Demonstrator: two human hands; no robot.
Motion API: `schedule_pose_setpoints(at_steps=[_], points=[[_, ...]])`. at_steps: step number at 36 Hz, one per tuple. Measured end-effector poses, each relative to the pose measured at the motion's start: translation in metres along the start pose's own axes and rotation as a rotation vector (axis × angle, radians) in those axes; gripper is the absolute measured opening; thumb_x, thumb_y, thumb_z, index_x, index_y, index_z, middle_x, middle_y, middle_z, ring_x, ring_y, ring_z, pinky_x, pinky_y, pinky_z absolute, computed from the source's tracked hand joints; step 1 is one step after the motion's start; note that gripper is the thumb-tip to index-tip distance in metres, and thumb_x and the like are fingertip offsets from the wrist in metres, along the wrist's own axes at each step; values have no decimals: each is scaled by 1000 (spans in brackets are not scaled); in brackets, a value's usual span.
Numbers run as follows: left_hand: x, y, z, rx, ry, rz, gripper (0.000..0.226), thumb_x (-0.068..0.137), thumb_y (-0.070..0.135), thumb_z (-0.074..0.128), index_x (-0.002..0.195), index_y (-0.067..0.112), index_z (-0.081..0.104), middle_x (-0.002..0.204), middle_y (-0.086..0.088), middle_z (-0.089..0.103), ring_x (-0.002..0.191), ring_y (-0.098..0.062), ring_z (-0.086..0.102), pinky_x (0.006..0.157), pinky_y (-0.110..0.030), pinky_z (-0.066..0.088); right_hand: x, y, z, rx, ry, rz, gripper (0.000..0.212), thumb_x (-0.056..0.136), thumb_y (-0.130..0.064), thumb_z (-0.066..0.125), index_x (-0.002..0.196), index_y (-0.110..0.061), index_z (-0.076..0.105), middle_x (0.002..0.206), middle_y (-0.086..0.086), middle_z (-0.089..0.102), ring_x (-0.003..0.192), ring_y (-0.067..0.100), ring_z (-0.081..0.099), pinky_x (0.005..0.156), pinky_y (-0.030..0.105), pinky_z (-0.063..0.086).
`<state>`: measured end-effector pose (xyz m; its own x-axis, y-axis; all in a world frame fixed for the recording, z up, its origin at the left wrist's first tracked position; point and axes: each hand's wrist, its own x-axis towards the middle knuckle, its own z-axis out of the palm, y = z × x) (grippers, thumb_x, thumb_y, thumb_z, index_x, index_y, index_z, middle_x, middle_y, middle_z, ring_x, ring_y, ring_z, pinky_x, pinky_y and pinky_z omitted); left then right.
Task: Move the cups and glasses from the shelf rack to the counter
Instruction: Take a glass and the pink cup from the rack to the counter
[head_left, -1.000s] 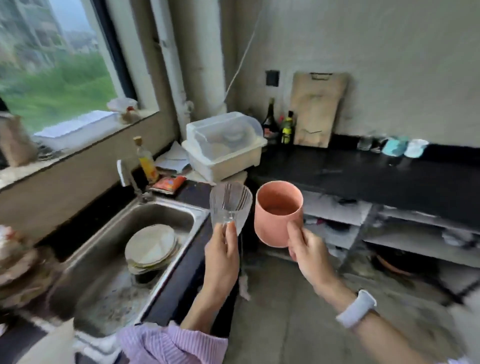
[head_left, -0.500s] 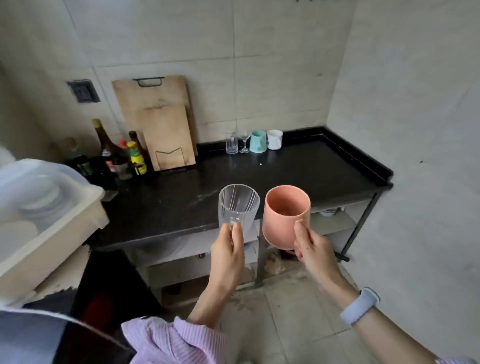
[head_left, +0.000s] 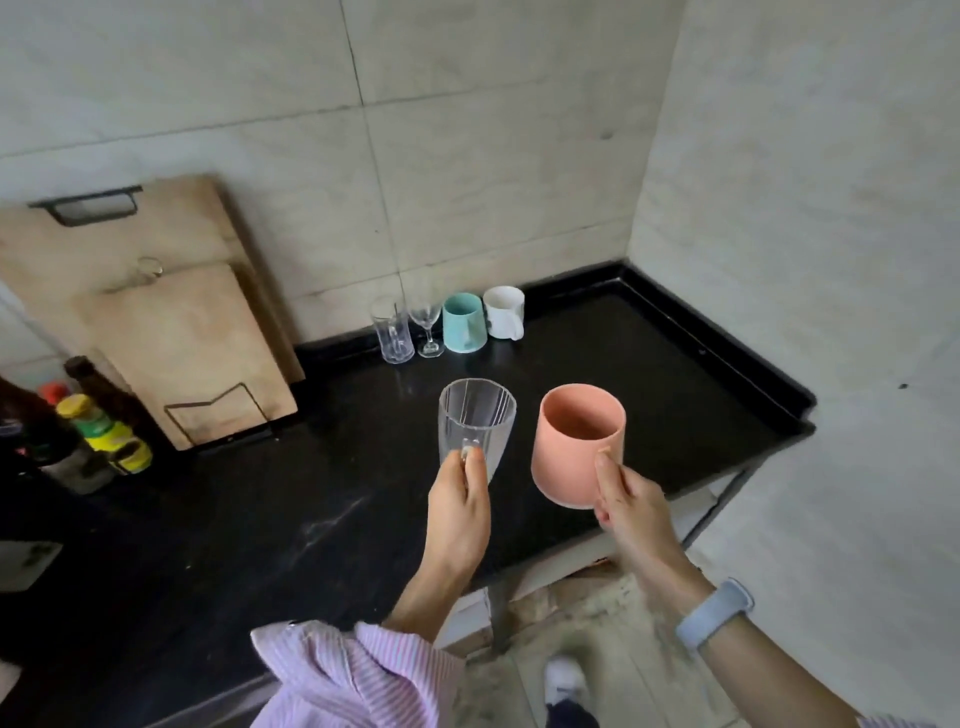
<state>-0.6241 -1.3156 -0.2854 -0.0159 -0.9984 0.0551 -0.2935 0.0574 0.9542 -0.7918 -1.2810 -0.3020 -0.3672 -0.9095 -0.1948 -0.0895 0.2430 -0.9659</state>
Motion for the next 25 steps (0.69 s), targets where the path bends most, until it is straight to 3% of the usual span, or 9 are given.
schedule_pose_setpoints(at_steps=[5,11,15,19,25], points=[[86,-13,57,-2,-20,-58,34,98,31,32,71,13,44,71,-3,48,67,-15,45,66,-35,41,107,9,-10,2,1,46,37,93,-42,44,67,-17,55,56,0,49,52,9,46,51,23,36],[190,-28,137,-73,-82,-188,36,98,32,31,74,9,45,77,-9,50,74,-18,49,75,-45,48,241,23,-30,-54,31,83,42,92,-44,44,60,-18,52,50,-3,46,47,9,44,50,26,35],[250,-48,187,-51,-105,-226,36,98,34,30,74,12,47,72,0,48,71,-13,47,74,-37,42,319,31,-42,-89,45,85,41,93,-43,43,61,-18,51,53,-1,46,49,11,44,52,27,35],[304,-67,229,-19,-144,-254,37,98,36,28,70,21,48,73,3,52,83,-19,52,96,-46,38,386,42,-50,-115,45,83,39,93,-42,42,64,-17,52,56,1,48,52,12,45,52,26,36],[367,-92,270,-38,-136,-194,35,98,39,27,72,25,48,73,6,51,75,-12,49,85,-42,44,462,59,-55,-151,34,48,40,94,-39,42,61,-20,49,55,0,45,52,11,42,52,25,34]])
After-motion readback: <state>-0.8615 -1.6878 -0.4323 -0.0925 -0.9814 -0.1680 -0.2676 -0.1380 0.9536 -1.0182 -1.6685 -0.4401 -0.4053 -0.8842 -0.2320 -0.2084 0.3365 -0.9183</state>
